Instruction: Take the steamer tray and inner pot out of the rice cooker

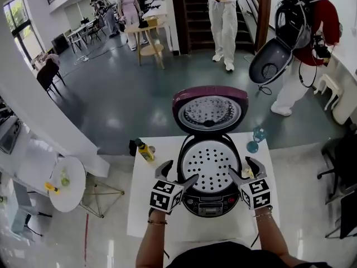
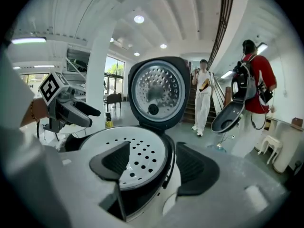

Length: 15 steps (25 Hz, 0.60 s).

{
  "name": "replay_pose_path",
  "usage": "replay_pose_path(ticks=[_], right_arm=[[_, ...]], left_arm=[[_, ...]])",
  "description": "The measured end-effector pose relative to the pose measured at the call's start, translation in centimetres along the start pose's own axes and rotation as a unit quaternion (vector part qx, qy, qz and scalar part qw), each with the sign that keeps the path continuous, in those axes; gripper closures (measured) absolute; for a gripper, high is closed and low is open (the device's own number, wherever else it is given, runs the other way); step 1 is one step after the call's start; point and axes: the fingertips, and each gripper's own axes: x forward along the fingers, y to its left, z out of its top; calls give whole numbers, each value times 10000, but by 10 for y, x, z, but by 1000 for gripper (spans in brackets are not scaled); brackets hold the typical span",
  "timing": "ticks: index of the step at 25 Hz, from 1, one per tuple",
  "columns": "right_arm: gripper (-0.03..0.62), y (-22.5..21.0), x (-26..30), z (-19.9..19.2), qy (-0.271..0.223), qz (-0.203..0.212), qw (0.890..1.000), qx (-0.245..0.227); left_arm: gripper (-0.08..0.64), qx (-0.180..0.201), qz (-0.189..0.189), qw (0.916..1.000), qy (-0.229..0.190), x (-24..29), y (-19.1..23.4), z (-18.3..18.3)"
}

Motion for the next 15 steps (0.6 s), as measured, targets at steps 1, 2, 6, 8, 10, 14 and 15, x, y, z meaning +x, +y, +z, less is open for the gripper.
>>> replay_pose_path(ticks=[1,2,6,8,10,14,15], right_arm=[[287,-2,8,-1,139,14,9999,-54],[287,-4,15,-2,265,14,9996,-130],[273,-13,37,-8,766,-23,9958,-495],[267,-12,48,-15,1088,61,9921,-621],[261,-12,58,-22,1469,131,9860,-779],[259,-14,73,-36,2134,44,9702,-1146],[261,-15,78,-38,2272,-9,9657,-1256]], left_arm=[[111,-17,-28,9999,159,7,3,-1],[111,-28,-57,9995,308,13,5,-2],[111,203,-25,9957,898,37,14,-8],[112,288,3,9925,1187,47,19,-11],[112,356,1,9878,1519,55,24,-16],[123,501,7,9772,2062,70,27,-26],[128,540,44,9746,2171,73,29,-28]])
